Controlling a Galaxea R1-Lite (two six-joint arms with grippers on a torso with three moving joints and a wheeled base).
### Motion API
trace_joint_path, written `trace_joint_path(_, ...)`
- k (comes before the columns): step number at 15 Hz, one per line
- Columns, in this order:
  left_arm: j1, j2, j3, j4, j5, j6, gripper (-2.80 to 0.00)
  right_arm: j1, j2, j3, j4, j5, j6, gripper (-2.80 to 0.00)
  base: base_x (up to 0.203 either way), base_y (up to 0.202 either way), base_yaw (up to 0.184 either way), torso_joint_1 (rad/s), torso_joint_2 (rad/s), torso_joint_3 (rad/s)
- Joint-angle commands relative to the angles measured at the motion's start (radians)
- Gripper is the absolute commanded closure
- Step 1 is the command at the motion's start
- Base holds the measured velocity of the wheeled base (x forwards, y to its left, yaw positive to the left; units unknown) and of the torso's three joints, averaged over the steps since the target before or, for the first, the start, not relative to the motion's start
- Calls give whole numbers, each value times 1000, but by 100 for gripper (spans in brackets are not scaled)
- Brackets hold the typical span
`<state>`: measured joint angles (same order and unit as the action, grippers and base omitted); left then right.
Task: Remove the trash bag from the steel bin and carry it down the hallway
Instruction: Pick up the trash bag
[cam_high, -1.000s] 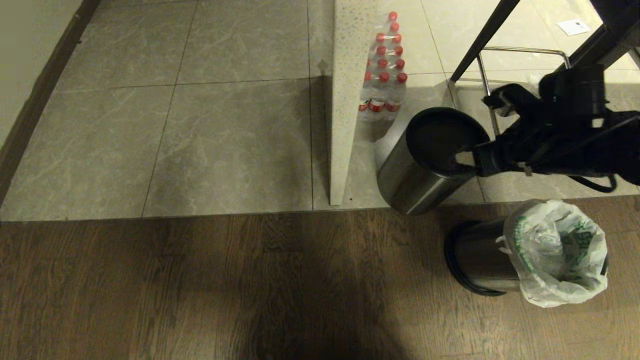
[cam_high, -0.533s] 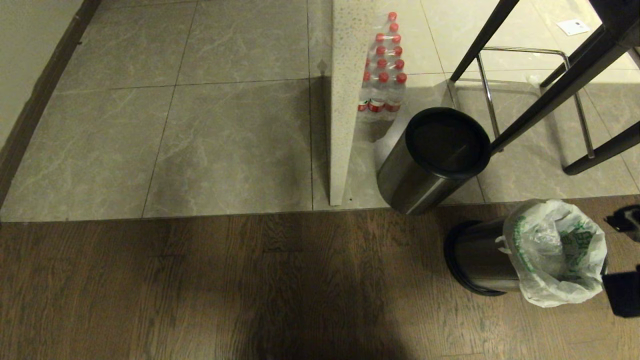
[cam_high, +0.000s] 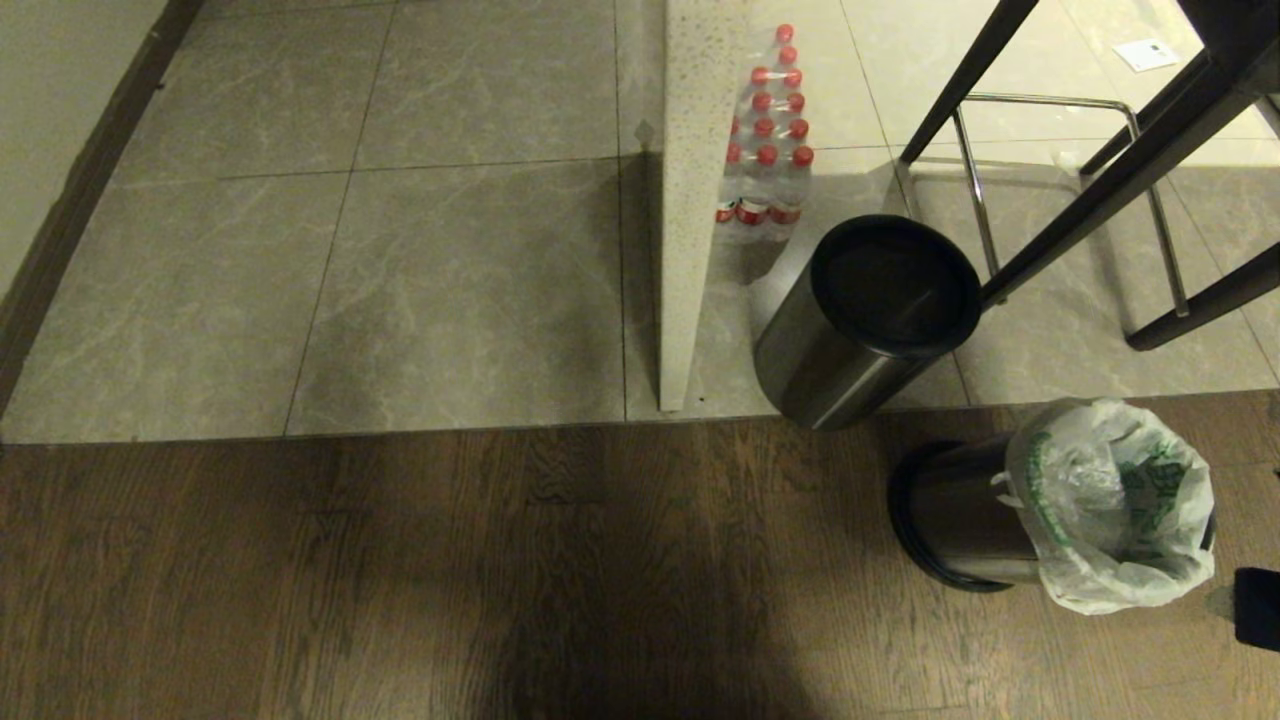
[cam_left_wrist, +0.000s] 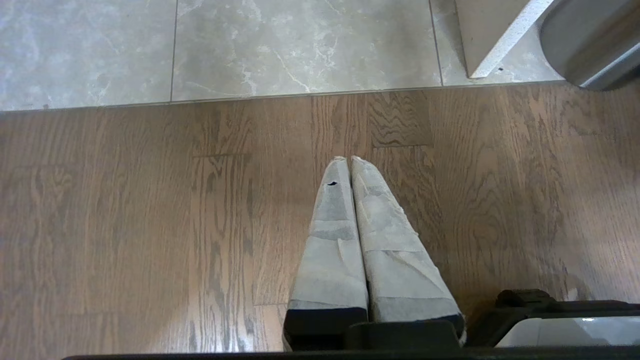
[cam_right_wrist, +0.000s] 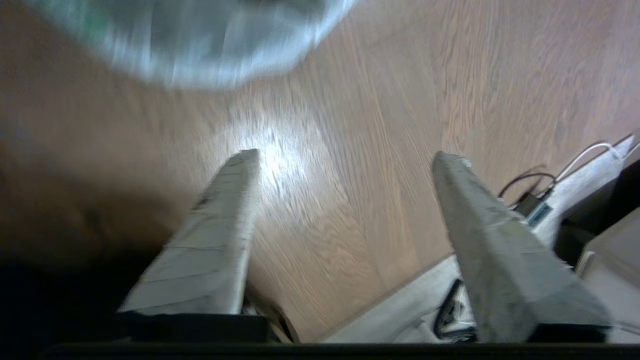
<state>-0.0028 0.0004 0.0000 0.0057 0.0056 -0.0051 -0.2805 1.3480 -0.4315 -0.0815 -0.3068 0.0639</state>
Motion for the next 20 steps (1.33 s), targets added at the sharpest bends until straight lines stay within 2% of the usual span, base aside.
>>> trace_joint_path(1,0,-2,0,0,1,-1,0,-35,127,-19,-44,-1,6,-280,0,0,0,0,0,0)
trace_joint_path(4,0,-2,2,0,1,-1,0,-94,294,-99,-110,14,38,-280,0,0,0,0,0,0)
trace_joint_path(9,0,-2,0,0,1,-1,0,-108,460,-274,-152,78,73,-280,0,0,0,0,0,0)
trace_joint_path(11,0,-2,2,0,1,-1,0,-108,504,-287,-185,92,75,-280,0,0,0,0,0,0)
trace_joint_path(14,0,-2,1,0,1,0,0,-106,554,-293,-249,184,74,-280,0,0,0,0,0,0)
trace_joint_path(20,0,-2,1,0,1,-1,0,-104,647,-349,-315,186,63,-280,0,0,0,0,0,0)
